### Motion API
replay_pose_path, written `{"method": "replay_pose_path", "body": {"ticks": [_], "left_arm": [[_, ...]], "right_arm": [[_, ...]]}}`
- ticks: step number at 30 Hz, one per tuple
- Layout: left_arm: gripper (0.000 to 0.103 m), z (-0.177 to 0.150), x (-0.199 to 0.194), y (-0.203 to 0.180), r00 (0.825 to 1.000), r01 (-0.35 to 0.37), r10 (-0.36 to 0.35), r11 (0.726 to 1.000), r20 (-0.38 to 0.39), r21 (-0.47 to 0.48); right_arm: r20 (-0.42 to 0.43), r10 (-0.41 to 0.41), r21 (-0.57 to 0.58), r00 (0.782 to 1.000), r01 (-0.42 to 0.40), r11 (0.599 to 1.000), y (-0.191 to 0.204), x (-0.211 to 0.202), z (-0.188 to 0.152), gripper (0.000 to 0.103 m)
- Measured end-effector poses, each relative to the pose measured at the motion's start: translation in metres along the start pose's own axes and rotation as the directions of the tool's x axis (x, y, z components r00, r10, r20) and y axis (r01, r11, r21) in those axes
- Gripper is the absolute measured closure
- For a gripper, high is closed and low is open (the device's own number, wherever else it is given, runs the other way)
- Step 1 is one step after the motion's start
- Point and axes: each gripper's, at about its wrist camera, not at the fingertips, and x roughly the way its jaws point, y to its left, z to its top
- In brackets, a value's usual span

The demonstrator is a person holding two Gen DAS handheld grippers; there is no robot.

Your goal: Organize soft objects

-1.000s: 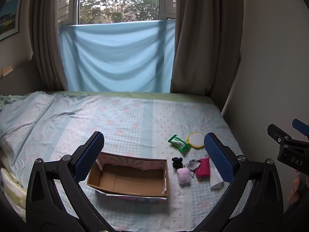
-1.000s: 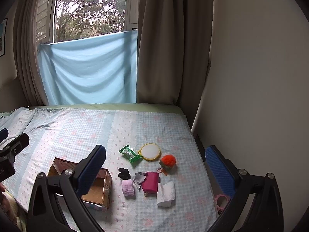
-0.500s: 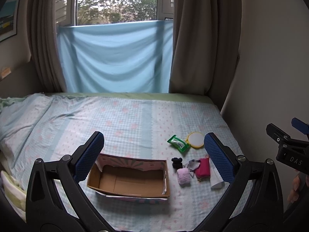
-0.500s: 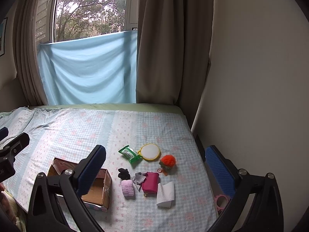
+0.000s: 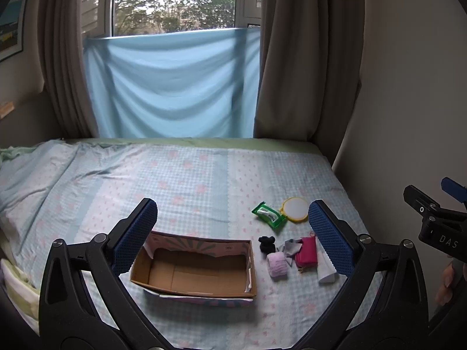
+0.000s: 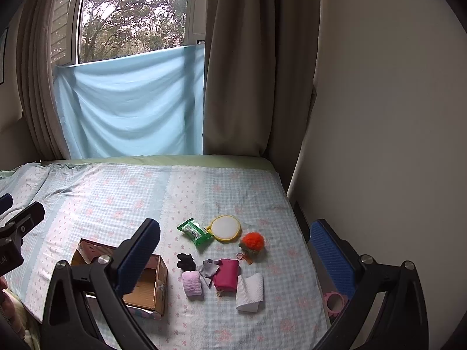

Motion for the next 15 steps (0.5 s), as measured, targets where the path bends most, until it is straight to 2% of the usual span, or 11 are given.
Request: {"method": "replay_pose_path", "body": {"ticks": [9, 15], "left_arm": [[0.000, 0.001, 0.003, 0.005, 1.000, 0.003, -0.003, 1.000, -0.020, 0.011], [0.001, 0.011, 0.022, 0.009, 0.995, 0.026, -0.025, 1.000, -0.092, 0.008]], "right_arm": [[-0.016, -0.003, 0.021, 1.000, 0.003, 1.000, 0.006, 0.003, 0.003, 0.000], [-0.056, -0.005, 0.058, 0.998, 0.008, 0.998, 0.005, 0.017, 0.011, 0.000]]}}
